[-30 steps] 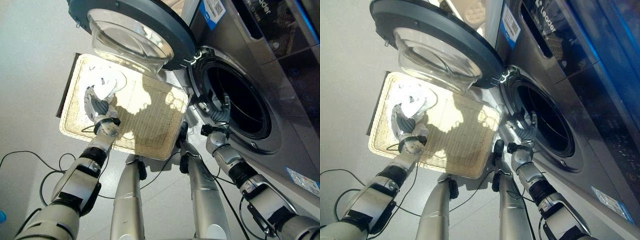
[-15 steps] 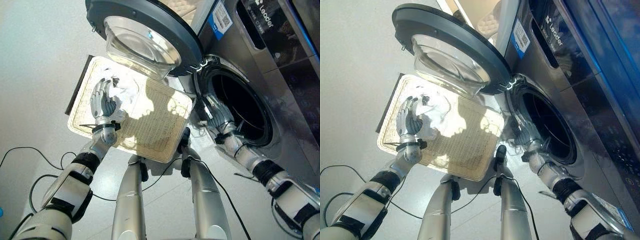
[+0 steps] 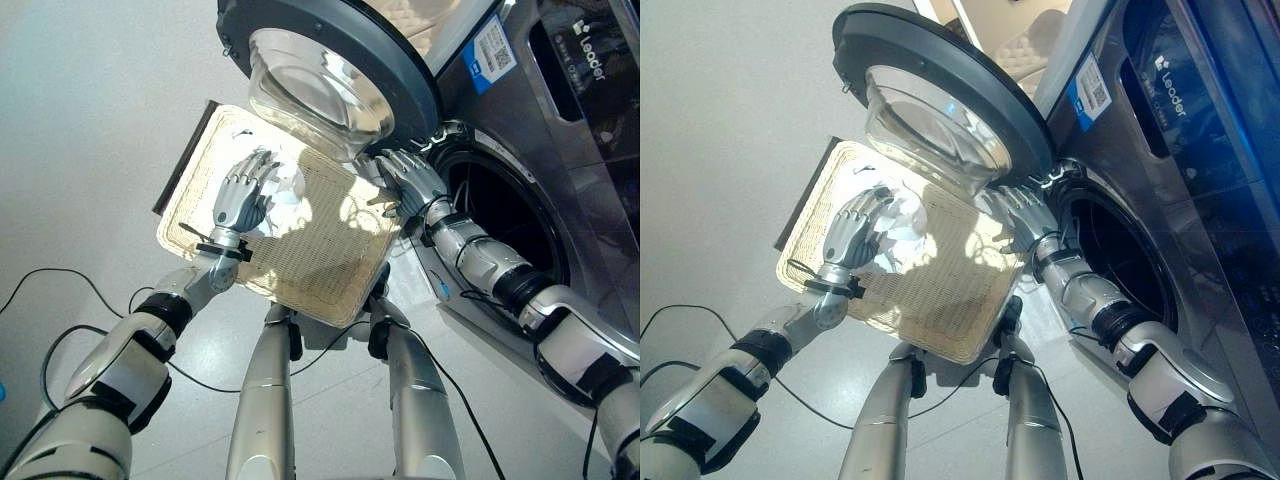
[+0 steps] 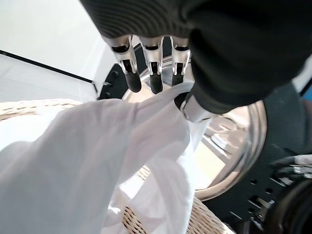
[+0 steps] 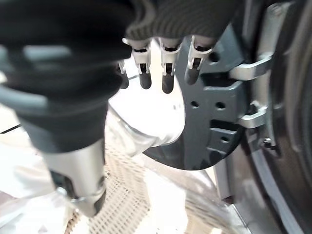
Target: Put the clothes into the washing machine.
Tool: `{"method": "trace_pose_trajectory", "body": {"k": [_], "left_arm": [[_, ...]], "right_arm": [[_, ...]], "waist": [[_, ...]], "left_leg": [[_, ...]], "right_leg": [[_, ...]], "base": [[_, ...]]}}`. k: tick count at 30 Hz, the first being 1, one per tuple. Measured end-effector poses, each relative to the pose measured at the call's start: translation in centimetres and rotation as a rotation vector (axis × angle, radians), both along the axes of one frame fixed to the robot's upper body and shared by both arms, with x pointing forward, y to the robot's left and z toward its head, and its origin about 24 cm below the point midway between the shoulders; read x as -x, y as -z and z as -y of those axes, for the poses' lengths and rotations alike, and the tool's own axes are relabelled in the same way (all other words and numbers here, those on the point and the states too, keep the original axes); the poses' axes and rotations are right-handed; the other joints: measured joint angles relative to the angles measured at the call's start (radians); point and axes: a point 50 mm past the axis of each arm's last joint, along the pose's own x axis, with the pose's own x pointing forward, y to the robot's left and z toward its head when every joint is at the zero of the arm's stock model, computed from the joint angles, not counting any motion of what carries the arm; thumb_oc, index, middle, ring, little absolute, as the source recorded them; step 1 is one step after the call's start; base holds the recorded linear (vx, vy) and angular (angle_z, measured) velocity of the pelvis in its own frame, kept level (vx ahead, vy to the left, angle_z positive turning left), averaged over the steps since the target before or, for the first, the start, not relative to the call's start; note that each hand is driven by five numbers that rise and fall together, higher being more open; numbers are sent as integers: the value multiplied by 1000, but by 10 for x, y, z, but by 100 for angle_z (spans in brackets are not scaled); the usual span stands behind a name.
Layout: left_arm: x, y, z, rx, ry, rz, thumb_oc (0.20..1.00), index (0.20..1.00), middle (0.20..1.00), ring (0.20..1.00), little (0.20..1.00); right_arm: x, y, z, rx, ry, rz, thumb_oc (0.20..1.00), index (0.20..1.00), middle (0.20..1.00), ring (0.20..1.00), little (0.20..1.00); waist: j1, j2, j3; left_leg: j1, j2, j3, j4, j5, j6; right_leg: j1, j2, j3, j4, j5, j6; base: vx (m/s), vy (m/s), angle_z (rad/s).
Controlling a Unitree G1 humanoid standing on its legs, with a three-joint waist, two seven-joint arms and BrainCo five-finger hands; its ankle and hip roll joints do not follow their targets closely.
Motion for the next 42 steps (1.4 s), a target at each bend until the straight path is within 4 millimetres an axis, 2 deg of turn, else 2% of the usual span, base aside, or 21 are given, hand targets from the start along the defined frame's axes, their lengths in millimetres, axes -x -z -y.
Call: {"method": "trace_pose_trajectory", "body": {"k": [6,10,11,12,13,19,20,23,24,26,32,37,42], "left_arm": [[4,-1,10,-10,71,5,200,200,200,200,200],[6,4,12,-16,85,-21,200,200,200,200,200],[6,6,13,-27,83,-46,862,862,862,862,862],[5,6,12,-37,74,-60,862,862,862,862,862],[3,7,11,-46,60,-81,1000,1000,1000,1000,1000],[-7,20,-7,-70,-113,-238,1000,1000,1000,1000,1000],[-9,26,-19,-49,-198,-296,1000,1000,1000,1000,1000],[-9,31,-29,-12,-269,-335,1000,1000,1000,1000,1000],[-11,32,-36,71,-337,-364,1000,1000,1000,1000,1000],[-12,33,-40,108,-375,-383,1000,1000,1000,1000,1000],[-18,24,-40,175,-442,-381,1000,1000,1000,1000,1000],[-29,13,-38,299,-496,-404,1000,1000,1000,1000,1000],[-35,7,-26,265,-453,-463,1000,1000,1000,1000,1000]], "right_arm": [[-3,5,-1,-15,18,-57,1000,1000,1000,1000,1000],[-2,8,-2,-14,14,-83,1000,1000,1000,1000,1000],[-2,10,-1,-10,15,-99,1000,1000,1000,1000,1000],[-2,10,-1,-11,17,-101,1000,1000,1000,1000,1000],[-2,10,-1,-18,18,-105,1000,1000,1000,1000,1000],[-3,11,0,-43,21,-126,1000,1000,1000,1000,1000],[-3,11,0,-48,21,-128,1000,1000,1000,1000,1000],[-3,10,0,-56,20,-131,1000,1000,1000,1000,1000],[-3,11,-1,-68,19,-135,1000,1000,1000,1000,1000],[-3,11,-1,-78,19,-141,1000,1000,1000,1000,1000],[-4,11,0,-93,25,-160,1000,1000,1000,1000,1000],[-6,18,1,-115,48,-188,1000,1000,1000,1000,1000],[-6,18,-8,-142,27,-193,1000,1000,1000,1000,1000]], "waist": [[23,2,1],[22,3,1],[22,4,2],[22,4,2],[21,5,3],[18,6,3],[18,7,3],[19,7,3],[19,7,3],[19,6,3],[17,6,3],[14,5,3],[-11,5,3]], "left_leg": [[1,-4,-3,-1,1,2],[-2,-10,-2,-1,1,2],[-3,-10,-2,-3,2,2],[-5,-10,-2,-3,1,2],[-6,-10,-2,-3,1,2],[-5,-10,0,-3,1,1],[-5,-10,0,-4,1,1],[-5,-10,0,-4,1,1],[-5,-10,0,-4,1,1],[-5,-10,0,-3,1,1],[-11,-9,0,-1,0,0],[-26,-6,-1,4,-1,-2],[-30,-4,-1,4,-2,-3]], "right_leg": [[-2,-6,0,12,-9,7],[-16,-15,0,32,-19,6],[-19,-16,0,35,-20,5],[-21,-16,1,35,-22,5],[-22,-16,1,37,-23,7],[-24,-15,3,39,-24,3],[-24,-15,3,39,-24,3],[-24,-15,3,39,-25,3],[-25,-16,3,39,-25,3],[-25,-16,3,41,-25,3],[-31,-15,4,43,-26,4],[-44,-7,5,42,-25,2],[-46,-3,6,39,-25,2]], "base": [[6,3,1],[4,2,1],[0,0,0],[0,0,0],[0,0,0],[0,0,0],[0,0,0],[0,0,0],[0,0,0],[0,0,0],[0,0,0],[0,0,0],[0,0,0]]}}
